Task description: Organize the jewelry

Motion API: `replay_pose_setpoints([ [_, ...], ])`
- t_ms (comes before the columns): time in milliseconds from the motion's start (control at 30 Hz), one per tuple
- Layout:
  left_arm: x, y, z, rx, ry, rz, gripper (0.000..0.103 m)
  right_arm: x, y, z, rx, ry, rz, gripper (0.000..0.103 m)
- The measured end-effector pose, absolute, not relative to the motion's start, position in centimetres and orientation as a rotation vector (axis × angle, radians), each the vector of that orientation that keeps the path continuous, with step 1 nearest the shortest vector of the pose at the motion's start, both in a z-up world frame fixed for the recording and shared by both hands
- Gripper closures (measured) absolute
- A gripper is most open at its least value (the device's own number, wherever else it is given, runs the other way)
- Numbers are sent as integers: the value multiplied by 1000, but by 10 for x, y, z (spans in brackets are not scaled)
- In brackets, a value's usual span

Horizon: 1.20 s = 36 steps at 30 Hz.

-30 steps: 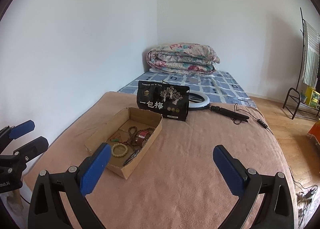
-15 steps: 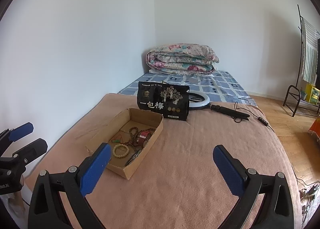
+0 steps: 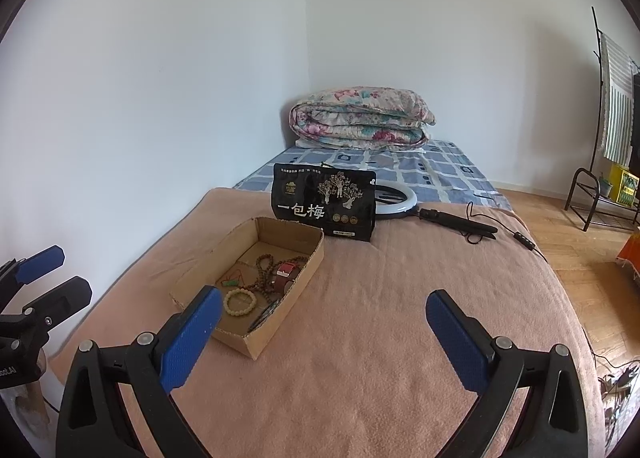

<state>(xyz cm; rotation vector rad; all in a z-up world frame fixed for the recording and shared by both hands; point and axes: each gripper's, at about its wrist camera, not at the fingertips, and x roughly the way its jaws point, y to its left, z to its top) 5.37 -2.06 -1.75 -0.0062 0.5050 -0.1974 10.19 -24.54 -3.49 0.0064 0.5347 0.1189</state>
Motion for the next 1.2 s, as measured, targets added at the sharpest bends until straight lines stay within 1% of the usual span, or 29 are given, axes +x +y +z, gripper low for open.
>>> replay_pose_setpoints([
  [1200, 50, -30, -14, 5, 506, -200, 12, 103, -254, -37, 18, 546, 113, 0],
])
